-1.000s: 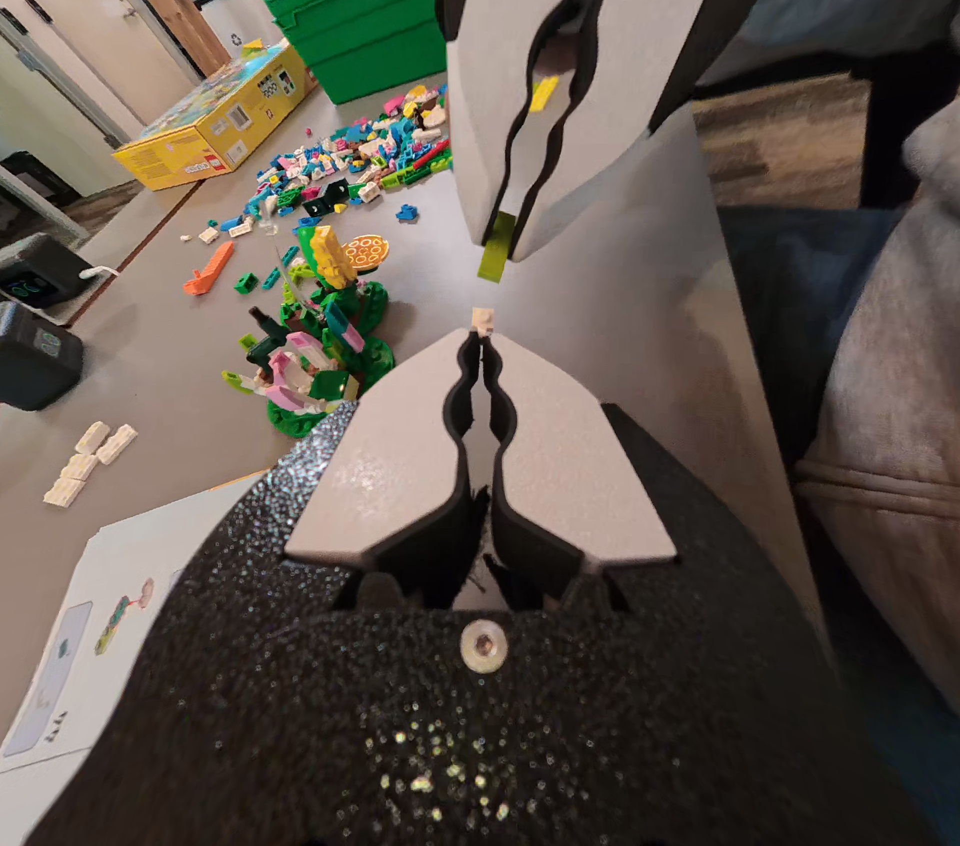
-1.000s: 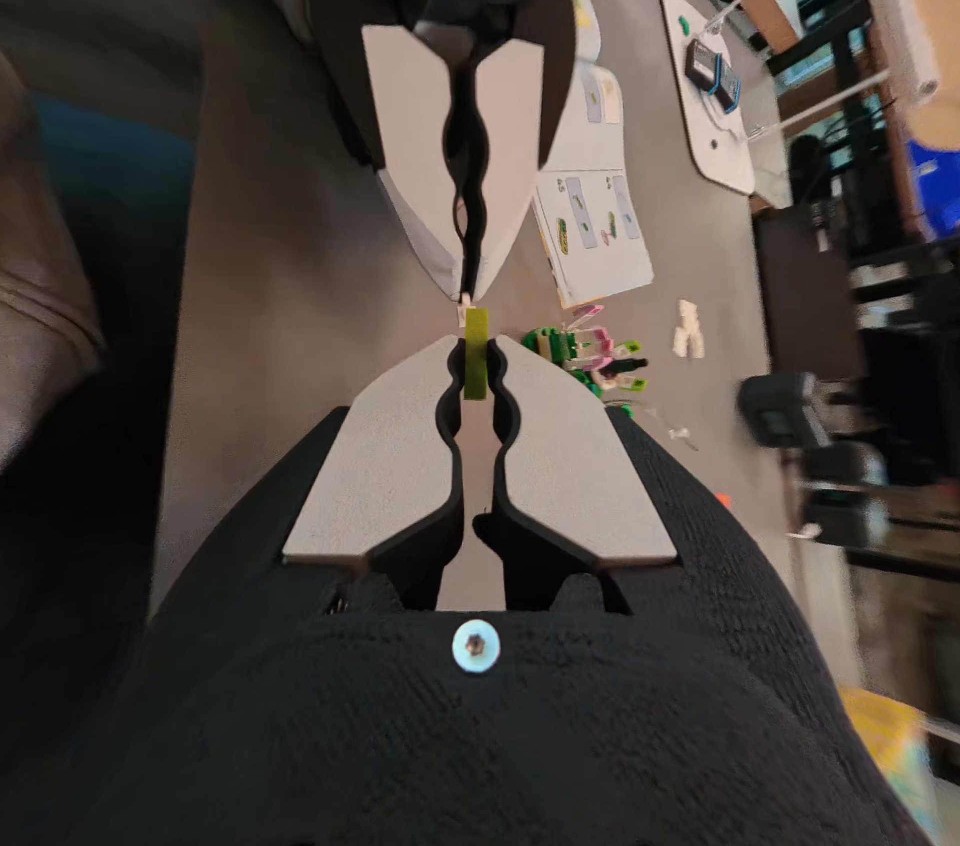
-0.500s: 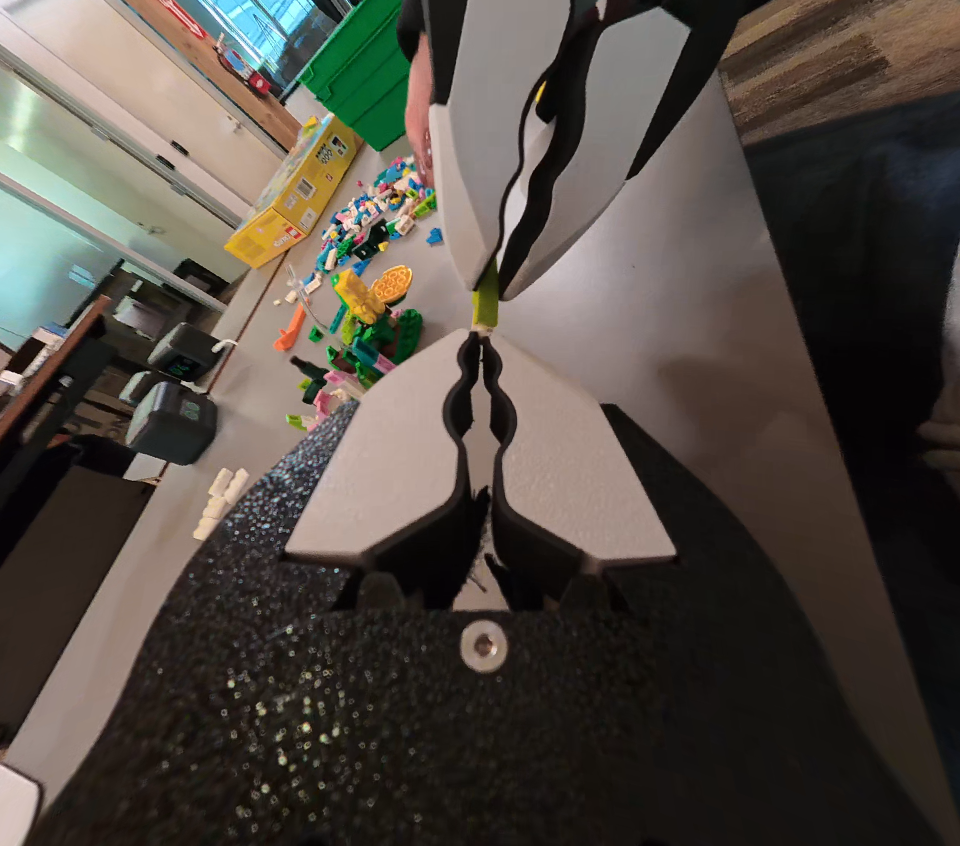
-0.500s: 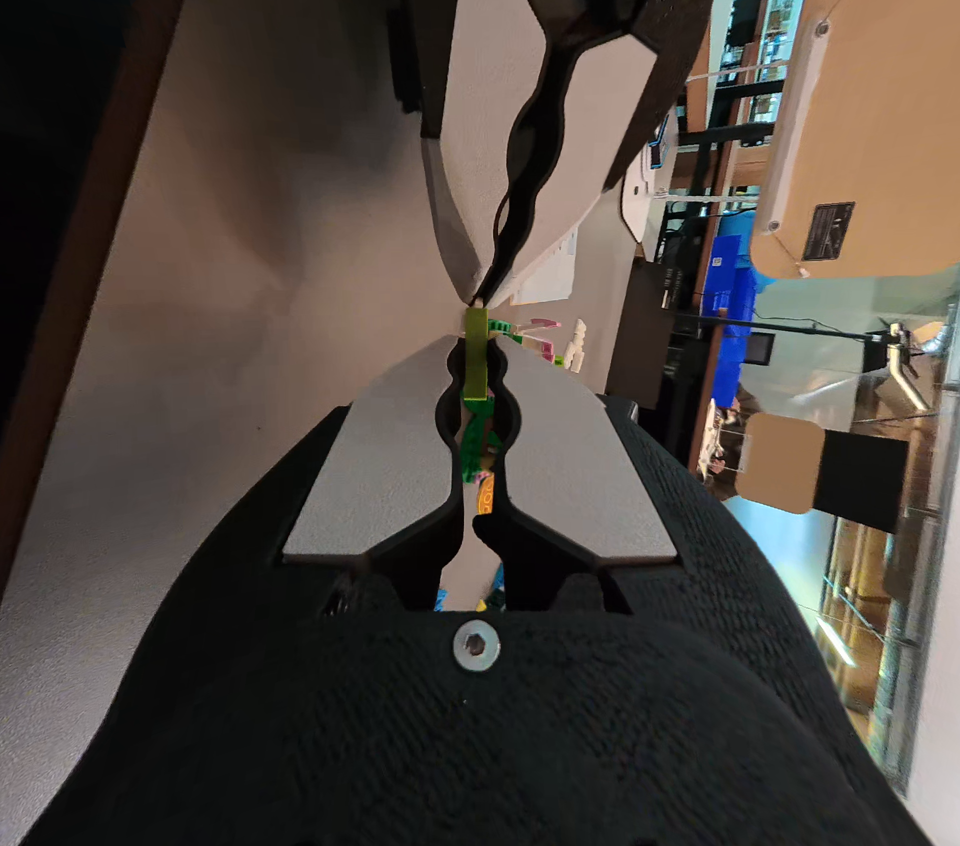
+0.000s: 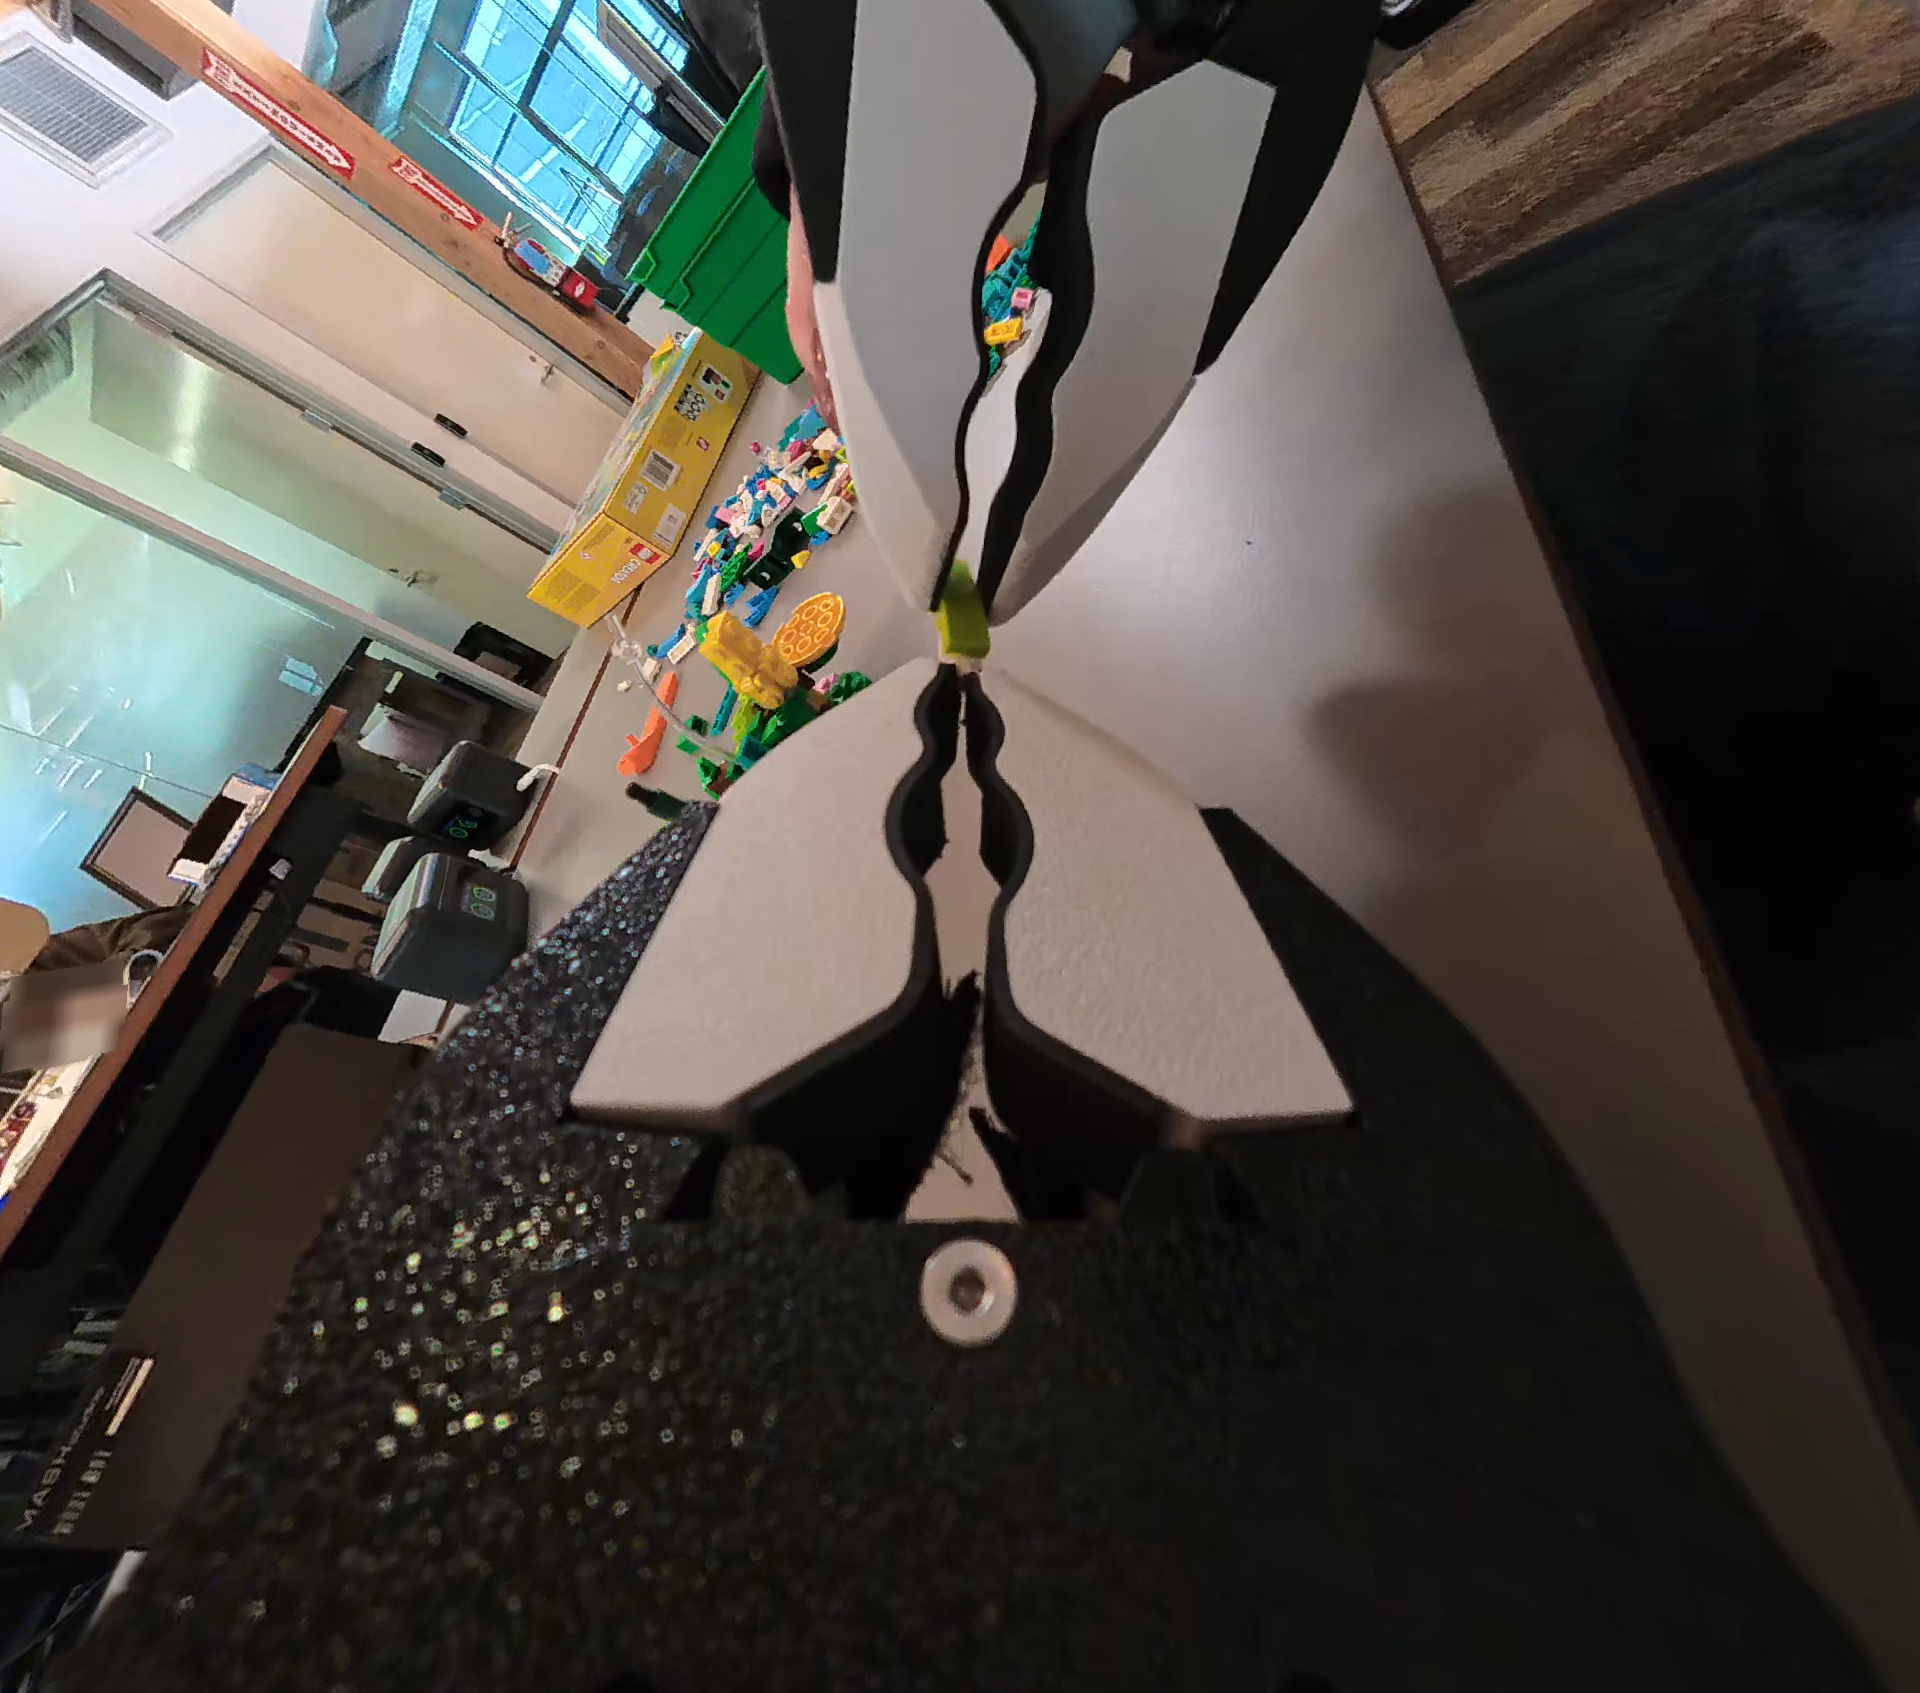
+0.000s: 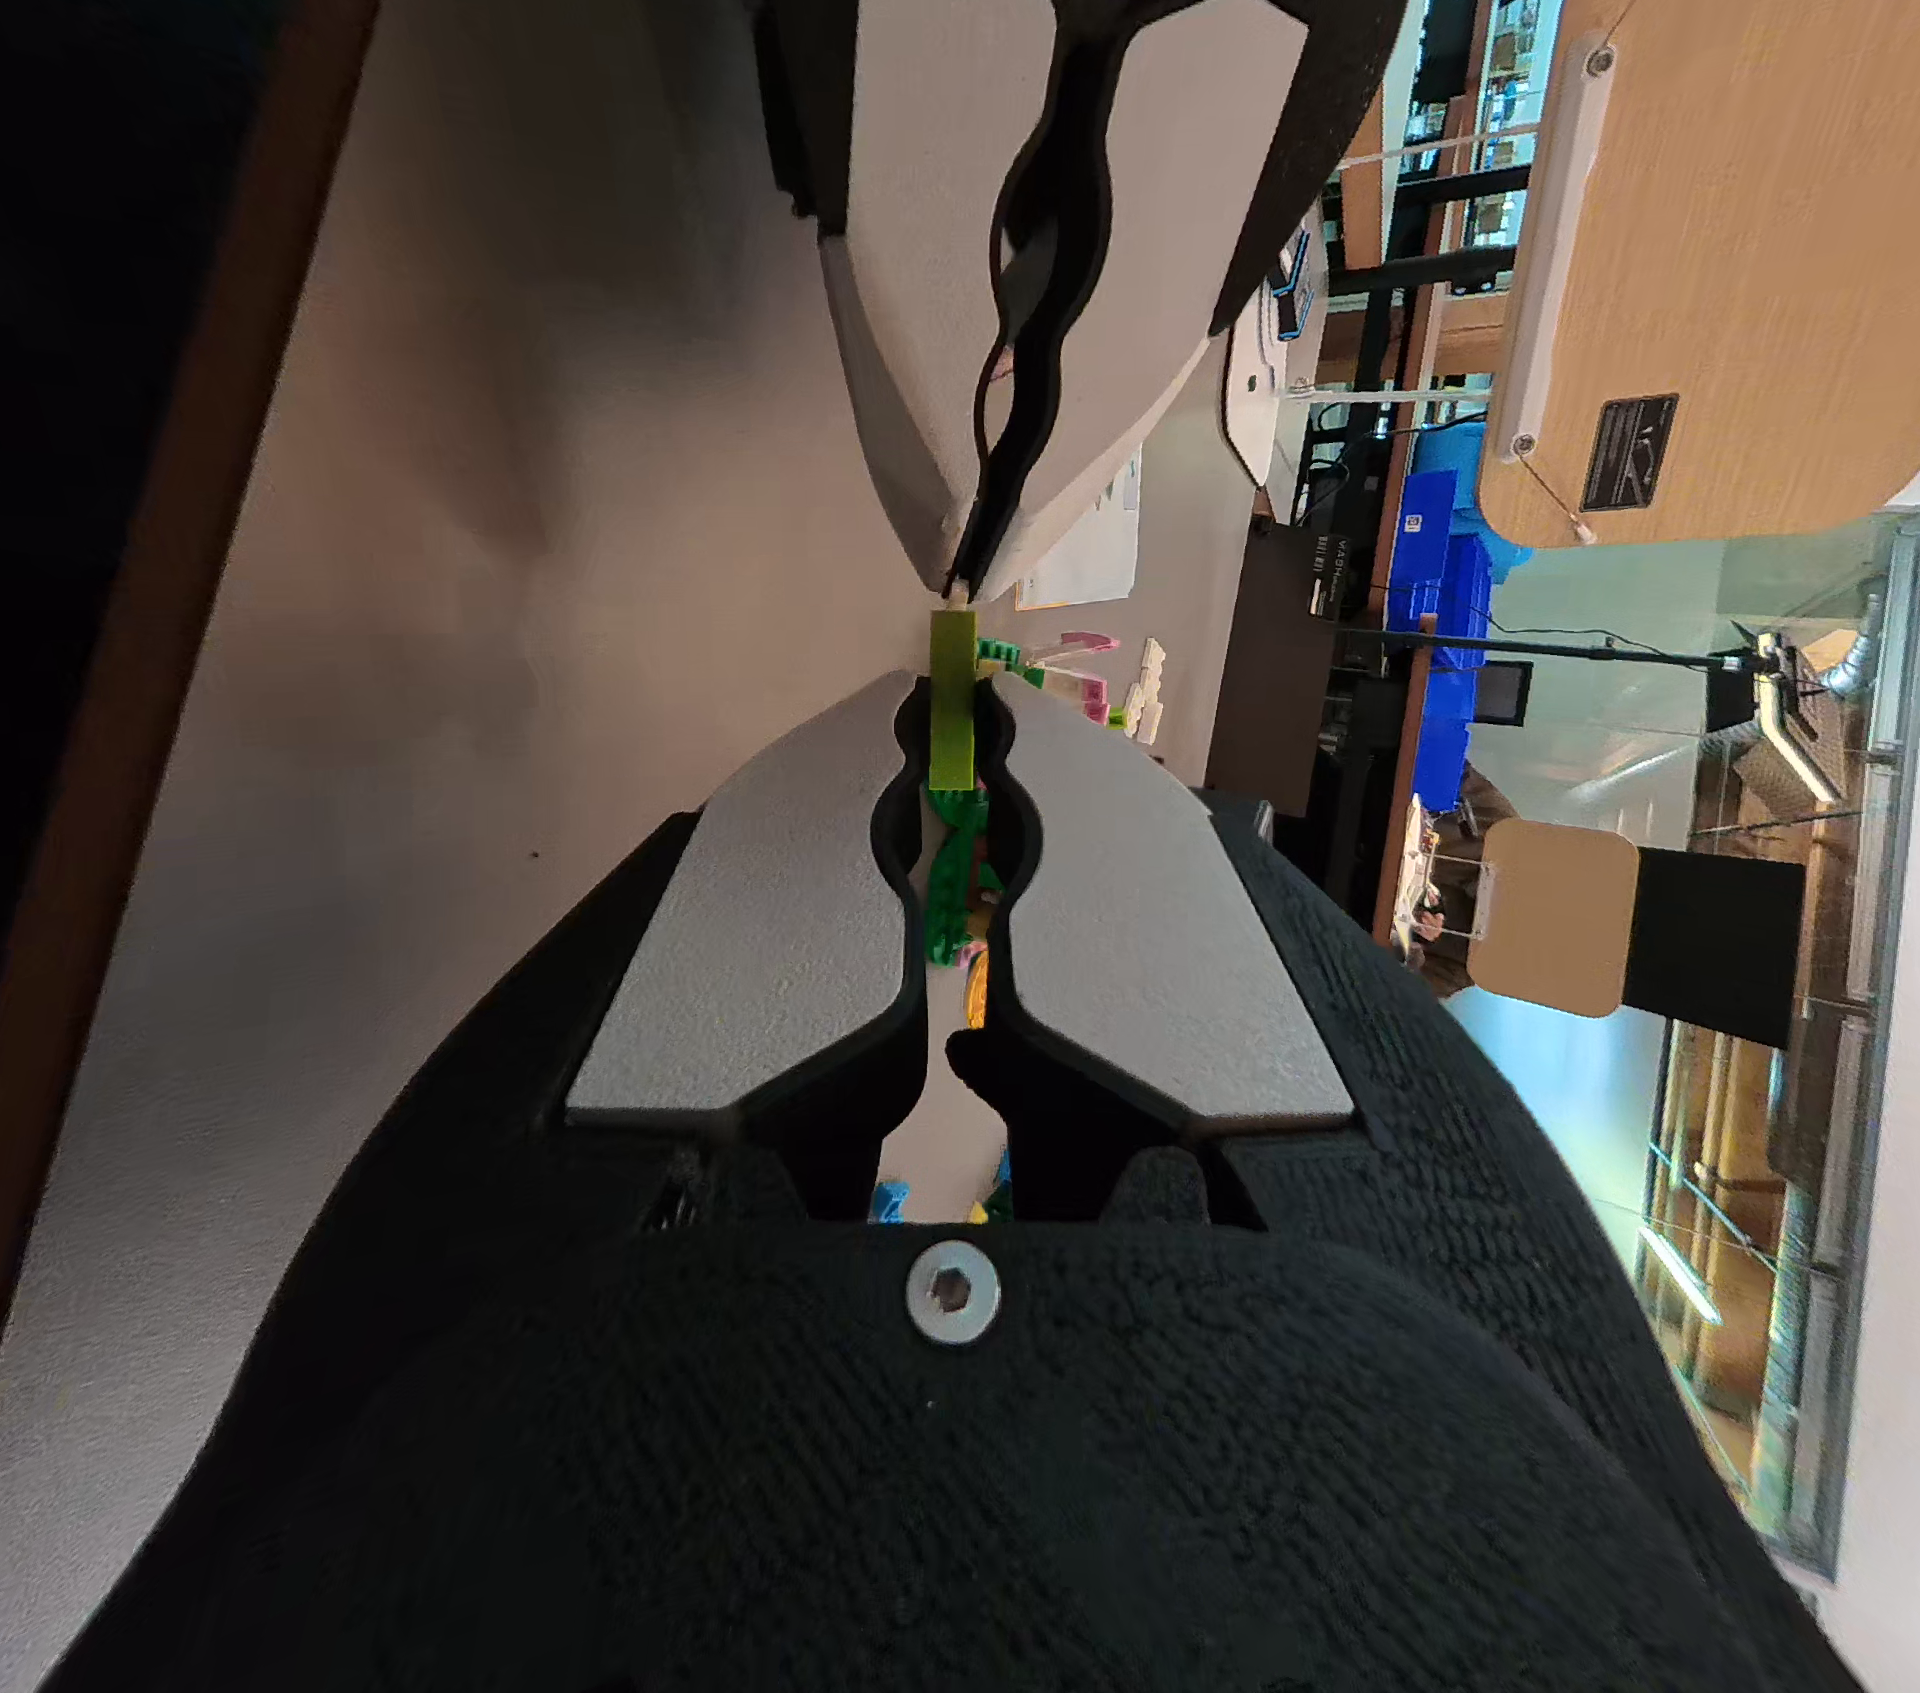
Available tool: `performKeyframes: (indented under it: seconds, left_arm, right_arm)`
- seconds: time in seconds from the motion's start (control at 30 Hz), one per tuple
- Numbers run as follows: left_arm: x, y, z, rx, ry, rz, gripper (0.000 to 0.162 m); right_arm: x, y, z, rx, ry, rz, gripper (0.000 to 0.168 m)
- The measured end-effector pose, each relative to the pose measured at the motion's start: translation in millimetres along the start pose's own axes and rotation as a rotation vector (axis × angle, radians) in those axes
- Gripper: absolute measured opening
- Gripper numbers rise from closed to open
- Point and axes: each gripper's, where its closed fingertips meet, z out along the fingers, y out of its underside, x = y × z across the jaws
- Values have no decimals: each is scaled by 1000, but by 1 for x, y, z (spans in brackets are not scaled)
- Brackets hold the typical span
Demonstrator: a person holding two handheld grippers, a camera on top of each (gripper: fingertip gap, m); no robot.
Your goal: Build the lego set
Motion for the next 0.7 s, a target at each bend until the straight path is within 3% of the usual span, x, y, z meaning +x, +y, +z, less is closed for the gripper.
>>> performKeyframes:
  seconds: [0.7]
  left_arm:
    - [3,9,4,-64,15,-13,1]
  right_arm:
    - [-6,9,12,-99,34,44,6]
